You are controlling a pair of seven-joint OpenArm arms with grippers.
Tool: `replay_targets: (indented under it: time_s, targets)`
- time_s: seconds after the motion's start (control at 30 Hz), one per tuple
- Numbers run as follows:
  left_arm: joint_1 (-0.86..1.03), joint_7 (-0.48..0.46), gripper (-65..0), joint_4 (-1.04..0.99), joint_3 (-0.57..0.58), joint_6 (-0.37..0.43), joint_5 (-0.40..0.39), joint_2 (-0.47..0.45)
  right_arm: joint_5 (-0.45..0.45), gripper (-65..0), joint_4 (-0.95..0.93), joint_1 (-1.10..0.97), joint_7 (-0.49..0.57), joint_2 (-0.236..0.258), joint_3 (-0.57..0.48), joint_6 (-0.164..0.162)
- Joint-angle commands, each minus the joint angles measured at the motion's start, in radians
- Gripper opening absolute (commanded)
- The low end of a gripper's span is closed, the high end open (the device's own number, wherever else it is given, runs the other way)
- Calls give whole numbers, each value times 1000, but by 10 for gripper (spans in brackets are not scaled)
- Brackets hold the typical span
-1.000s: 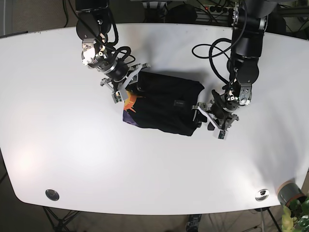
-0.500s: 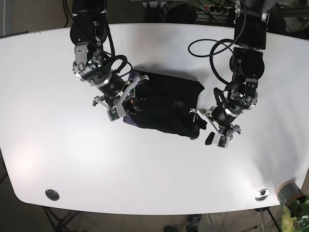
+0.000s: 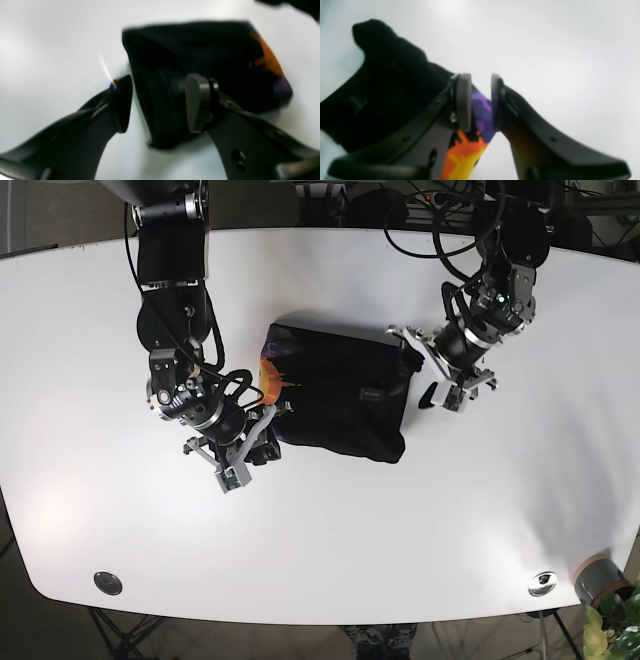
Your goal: Fold the T-shirt properly
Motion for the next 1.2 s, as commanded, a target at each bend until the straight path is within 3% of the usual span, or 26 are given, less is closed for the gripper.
replay_targets:
  time_s: [0.0, 0.27, 0.5, 0.8, 1.17]
  targets:
    - [19, -24, -343, 21, 2, -3, -11, -2, 16, -528, -49, 46, 60, 0, 0, 6]
    - [84, -29, -343, -18, 2, -3, -11, -2, 16, -528, -247, 92, 184, 27, -7, 8]
    - [13, -30, -343, -139, 5, -3, -11, -2, 16, -528, -334, 99, 258, 37, -7, 8]
    - [-126, -27, -343, -228, 59, -3, -6, -5, 16, -528, -323, 65, 258, 51, -7, 8]
    - [-353, -29, -343, -453, 74, -3, -5, -2, 22, -528, -119, -122, 249, 48, -7, 8]
